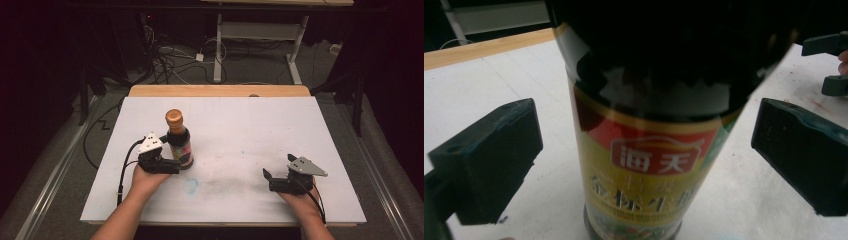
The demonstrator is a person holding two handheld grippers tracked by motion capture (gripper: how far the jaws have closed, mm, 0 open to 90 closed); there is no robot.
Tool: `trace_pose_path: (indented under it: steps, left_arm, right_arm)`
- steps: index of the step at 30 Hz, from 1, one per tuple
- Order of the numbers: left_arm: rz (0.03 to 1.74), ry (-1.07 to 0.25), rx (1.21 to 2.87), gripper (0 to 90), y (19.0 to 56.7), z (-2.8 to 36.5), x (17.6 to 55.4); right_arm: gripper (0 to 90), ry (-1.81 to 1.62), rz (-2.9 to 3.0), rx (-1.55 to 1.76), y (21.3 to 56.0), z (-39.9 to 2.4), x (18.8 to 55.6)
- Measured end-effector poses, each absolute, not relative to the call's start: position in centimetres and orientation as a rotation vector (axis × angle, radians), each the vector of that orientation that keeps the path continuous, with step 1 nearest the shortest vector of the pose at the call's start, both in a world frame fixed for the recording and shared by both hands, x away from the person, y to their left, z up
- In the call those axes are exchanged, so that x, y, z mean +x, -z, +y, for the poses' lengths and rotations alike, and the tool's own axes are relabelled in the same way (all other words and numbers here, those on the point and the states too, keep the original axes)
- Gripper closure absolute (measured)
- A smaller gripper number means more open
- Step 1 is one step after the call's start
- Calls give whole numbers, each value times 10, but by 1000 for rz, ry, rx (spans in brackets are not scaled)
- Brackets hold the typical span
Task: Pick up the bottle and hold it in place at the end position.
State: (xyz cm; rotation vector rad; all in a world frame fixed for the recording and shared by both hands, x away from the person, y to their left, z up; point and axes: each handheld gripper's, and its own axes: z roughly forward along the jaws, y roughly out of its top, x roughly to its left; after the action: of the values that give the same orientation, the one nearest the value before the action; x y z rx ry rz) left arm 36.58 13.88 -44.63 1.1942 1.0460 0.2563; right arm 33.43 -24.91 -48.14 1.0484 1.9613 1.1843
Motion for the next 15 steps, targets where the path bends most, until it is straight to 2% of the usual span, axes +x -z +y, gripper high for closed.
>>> trace_pose_path:
  steps: [6,12,15]
  left_arm:
    - [1042,-254,1178,89,444,136,370]
    - [1020,-273,1174,248,441,133,370]
    - [1023,-286,1190,271,441,132,370]
  right_arm:
    - [2,-1186,1960,1045,481,-249,334]
    - [3,-1187,1958,1047,481,-249,334]
    - [3,-1186,1960,1046,481,-249,334]
